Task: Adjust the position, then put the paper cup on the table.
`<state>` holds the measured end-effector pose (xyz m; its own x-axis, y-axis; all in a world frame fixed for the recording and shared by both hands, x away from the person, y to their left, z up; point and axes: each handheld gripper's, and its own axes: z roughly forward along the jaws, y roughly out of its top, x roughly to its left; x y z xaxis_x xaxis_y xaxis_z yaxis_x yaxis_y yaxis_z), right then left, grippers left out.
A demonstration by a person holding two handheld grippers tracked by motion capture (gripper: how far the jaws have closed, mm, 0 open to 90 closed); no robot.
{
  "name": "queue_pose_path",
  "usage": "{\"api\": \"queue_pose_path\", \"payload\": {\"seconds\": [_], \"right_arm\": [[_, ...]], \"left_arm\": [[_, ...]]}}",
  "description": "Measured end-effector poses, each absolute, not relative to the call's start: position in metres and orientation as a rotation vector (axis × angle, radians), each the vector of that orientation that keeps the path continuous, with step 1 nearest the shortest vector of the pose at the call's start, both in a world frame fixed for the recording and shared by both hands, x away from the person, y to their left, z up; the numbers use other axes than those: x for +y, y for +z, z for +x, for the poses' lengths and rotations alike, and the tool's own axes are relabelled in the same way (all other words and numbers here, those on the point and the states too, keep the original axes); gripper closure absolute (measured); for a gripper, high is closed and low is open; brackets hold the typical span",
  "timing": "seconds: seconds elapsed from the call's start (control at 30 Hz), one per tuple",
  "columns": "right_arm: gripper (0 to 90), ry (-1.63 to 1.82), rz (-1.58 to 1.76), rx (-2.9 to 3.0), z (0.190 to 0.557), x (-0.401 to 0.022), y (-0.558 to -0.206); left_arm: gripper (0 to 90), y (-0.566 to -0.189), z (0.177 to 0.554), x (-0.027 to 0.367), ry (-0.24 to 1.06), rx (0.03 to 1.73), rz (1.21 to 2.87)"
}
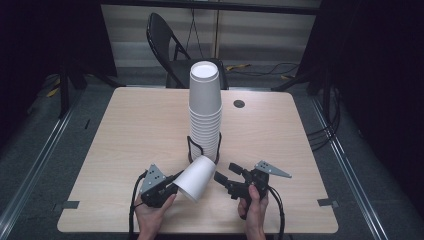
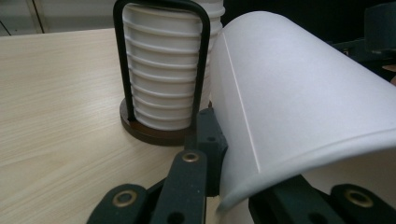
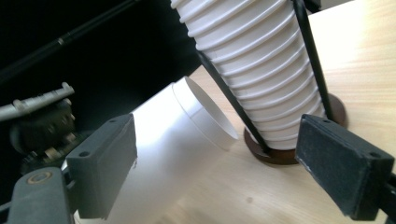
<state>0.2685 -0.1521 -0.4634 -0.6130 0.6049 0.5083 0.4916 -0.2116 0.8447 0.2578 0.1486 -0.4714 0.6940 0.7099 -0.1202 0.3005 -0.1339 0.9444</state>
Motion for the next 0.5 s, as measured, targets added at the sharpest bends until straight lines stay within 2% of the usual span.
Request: {"api": "queue_pose_path", "payload": {"seconds": [0.5], "right_arm": [[12.5, 1.710, 0.974, 1.971, 0.255, -0.138, -0.465]], "left_arm": [[86.9, -0.454, 0.267, 0.161, 0.423, 0.826, 1.788]]}}
